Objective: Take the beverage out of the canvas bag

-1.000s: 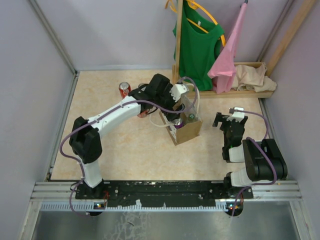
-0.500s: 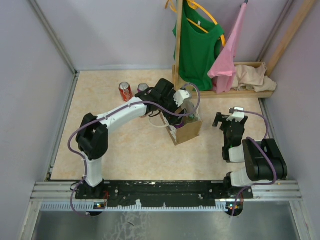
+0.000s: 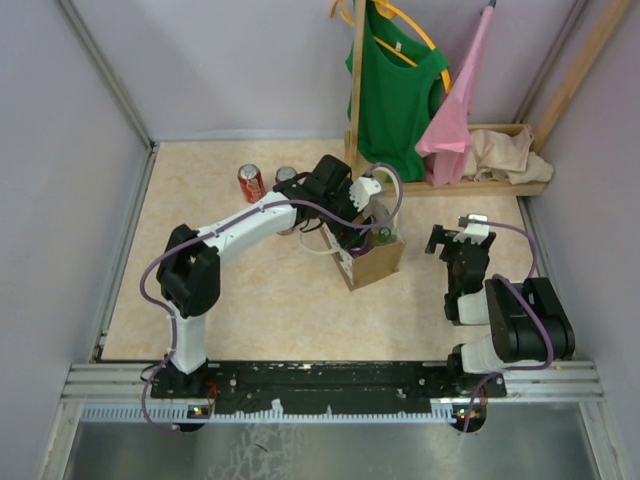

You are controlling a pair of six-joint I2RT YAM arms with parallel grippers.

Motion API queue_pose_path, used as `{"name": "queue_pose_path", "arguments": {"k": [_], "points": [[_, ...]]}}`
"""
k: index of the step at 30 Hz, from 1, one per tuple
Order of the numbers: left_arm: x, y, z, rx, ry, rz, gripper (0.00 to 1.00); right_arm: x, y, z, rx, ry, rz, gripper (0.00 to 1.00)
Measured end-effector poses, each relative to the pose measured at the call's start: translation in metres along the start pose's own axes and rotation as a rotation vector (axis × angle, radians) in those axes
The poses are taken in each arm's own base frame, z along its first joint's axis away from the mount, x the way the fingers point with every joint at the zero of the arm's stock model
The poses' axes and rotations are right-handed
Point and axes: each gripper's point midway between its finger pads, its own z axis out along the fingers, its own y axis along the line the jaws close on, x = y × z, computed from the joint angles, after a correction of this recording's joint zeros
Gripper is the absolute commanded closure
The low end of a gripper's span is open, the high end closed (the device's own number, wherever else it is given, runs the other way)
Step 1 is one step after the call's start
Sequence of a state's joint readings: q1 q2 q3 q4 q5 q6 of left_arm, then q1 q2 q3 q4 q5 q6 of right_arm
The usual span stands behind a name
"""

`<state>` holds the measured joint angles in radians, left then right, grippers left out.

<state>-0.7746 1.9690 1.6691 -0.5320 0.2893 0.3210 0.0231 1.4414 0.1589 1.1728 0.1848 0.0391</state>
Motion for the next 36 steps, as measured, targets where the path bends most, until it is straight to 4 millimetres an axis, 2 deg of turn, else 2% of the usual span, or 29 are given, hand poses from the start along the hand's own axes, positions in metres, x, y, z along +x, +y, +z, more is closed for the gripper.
{"name": "queue_pose_path", "arguments": {"k": [12, 20, 29, 36], "points": [[0.001, 0.003, -0.012, -0.042, 0.034, -0.011, 0.00, 0.000, 0.000, 0.000, 0.000, 0.000, 0.000, 0.01], [-0.015, -0.006, -0.032, -0.024, 0.000, -0.001, 0.00, 0.000, 0.000, 0.000, 0.000, 0.000, 0.000, 0.01], [-0.017, -0.015, -0.032, 0.020, -0.007, 0.002, 0.00, 0.000, 0.000, 0.000, 0.000, 0.000, 0.000, 0.01], [-0.007, -0.013, -0.020, 0.015, 0.025, -0.005, 0.00, 0.000, 0.000, 0.000, 0.000, 0.000, 0.000, 0.01]]}}
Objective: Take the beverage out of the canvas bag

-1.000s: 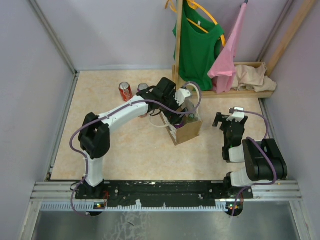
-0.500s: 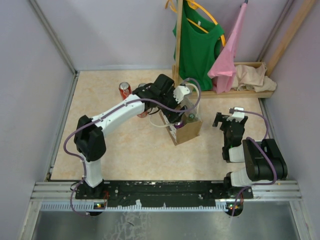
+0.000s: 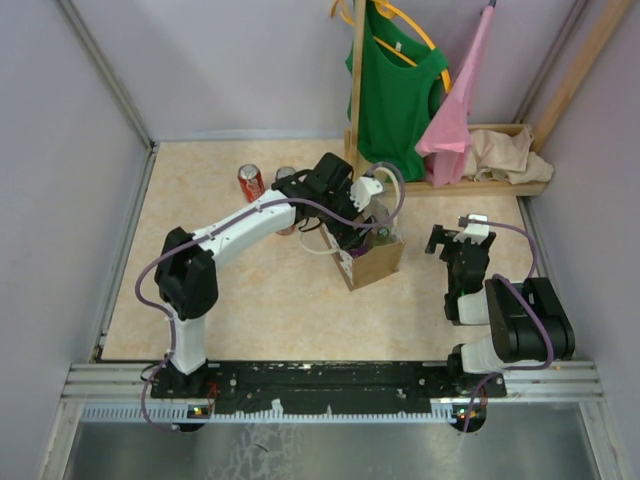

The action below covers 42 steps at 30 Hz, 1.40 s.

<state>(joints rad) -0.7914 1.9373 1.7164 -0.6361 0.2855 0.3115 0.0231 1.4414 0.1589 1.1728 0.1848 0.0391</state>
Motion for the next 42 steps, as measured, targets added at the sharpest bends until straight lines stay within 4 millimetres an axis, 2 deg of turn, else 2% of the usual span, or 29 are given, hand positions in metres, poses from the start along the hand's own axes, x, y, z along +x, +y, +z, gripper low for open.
{"name": "queue_pose_path", "arguments": {"k": [7, 16, 23, 25, 26, 28, 32, 33, 42], "points": [[0.017, 0.003, 0.019, 0.005, 0.051, -0.013, 0.00, 0.000, 0.000, 0.000, 0.000, 0.000, 0.000, 0.01], [0.028, 0.002, 0.034, 0.014, 0.087, -0.021, 0.02, 0.000, 0.000, 0.000, 0.000, 0.000, 0.000, 0.01], [0.029, 0.002, 0.042, 0.020, 0.095, -0.025, 0.30, 0.000, 0.000, 0.000, 0.000, 0.000, 0.000, 0.01], [0.030, 0.000, 0.044, 0.024, 0.099, -0.022, 0.56, 0.000, 0.000, 0.000, 0.000, 0.000, 0.000, 0.01], [0.029, 0.000, 0.044, 0.023, 0.098, -0.021, 0.63, 0.000, 0.000, 0.000, 0.000, 0.000, 0.000, 0.01], [0.029, 0.000, 0.044, 0.021, 0.101, -0.020, 0.77, 0.000, 0.000, 0.000, 0.000, 0.000, 0.000, 0.01], [0.029, 0.001, 0.044, 0.019, 0.103, -0.020, 0.97, 0.000, 0.000, 0.000, 0.000, 0.000, 0.000, 0.01], [0.029, 0.001, 0.044, 0.019, 0.104, -0.020, 1.00, 0.000, 0.000, 0.000, 0.000, 0.000, 0.000, 0.01], [0.028, 0.006, 0.041, -0.006, 0.134, -0.025, 1.00, 0.000, 0.000, 0.000, 0.000, 0.000, 0.000, 0.01]]}}
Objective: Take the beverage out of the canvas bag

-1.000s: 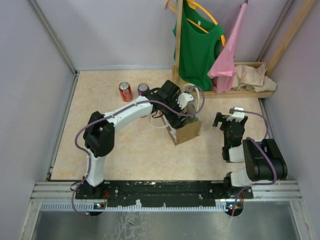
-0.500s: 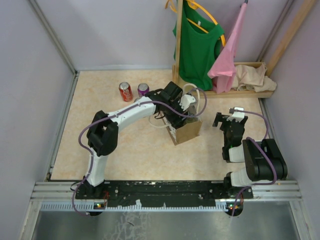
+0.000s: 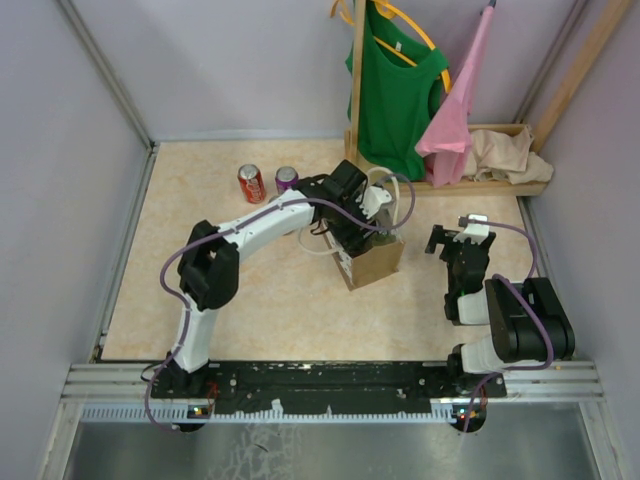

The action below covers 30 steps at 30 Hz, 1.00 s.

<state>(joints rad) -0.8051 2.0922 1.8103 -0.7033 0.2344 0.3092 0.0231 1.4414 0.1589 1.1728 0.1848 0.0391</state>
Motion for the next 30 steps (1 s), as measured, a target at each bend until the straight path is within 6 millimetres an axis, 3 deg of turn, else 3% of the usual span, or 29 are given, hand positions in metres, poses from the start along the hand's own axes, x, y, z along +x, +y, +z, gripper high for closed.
{"name": "queue_pose_path", "arguments": {"k": [6, 18, 30], "points": [[-0.009, 0.010, -0.011, -0.044, 0.002, 0.001, 1.00, 0.000, 0.000, 0.000, 0.000, 0.000, 0.000, 0.01], [-0.053, 0.022, -0.047, -0.096, -0.087, 0.023, 1.00, 0.000, 0.000, 0.000, 0.000, 0.000, 0.000, 0.01], [-0.060, 0.033, -0.076, -0.120, -0.085, 0.011, 1.00, 0.000, 0.000, 0.000, 0.000, 0.000, 0.000, 0.01]]}}
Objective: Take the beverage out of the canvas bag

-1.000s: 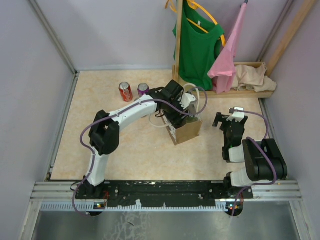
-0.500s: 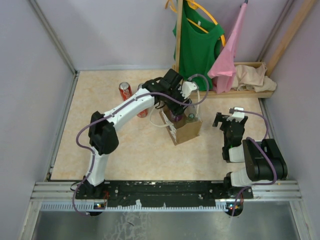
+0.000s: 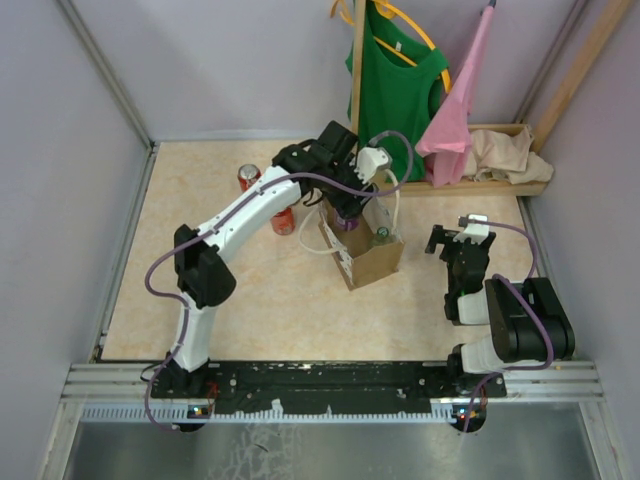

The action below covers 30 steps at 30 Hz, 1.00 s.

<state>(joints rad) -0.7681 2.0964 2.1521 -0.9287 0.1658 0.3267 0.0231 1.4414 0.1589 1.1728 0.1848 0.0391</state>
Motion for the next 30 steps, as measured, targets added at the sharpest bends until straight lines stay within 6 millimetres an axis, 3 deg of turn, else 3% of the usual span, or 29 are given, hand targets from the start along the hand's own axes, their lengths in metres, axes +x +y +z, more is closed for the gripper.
{"name": "queue_pose_path", "arguments": {"k": [10, 22, 26, 30], "points": [[-0.011, 0.039, -0.036, -0.032, -0.080, -0.078, 1.00, 0.000, 0.000, 0.000, 0.000, 0.000, 0.000, 0.01], [-0.025, 0.097, -0.141, -0.234, -0.241, -0.145, 1.00, 0.000, 0.000, 0.000, 0.000, 0.000, 0.000, 0.01], [-0.009, 0.111, -0.160, -0.304, -0.240, -0.186, 1.00, 0.000, 0.000, 0.000, 0.000, 0.000, 0.000, 0.01], [0.030, 0.126, -0.169, -0.358, -0.200, -0.275, 1.00, 0.000, 0.000, 0.000, 0.000, 0.000, 0.000, 0.01]]}}
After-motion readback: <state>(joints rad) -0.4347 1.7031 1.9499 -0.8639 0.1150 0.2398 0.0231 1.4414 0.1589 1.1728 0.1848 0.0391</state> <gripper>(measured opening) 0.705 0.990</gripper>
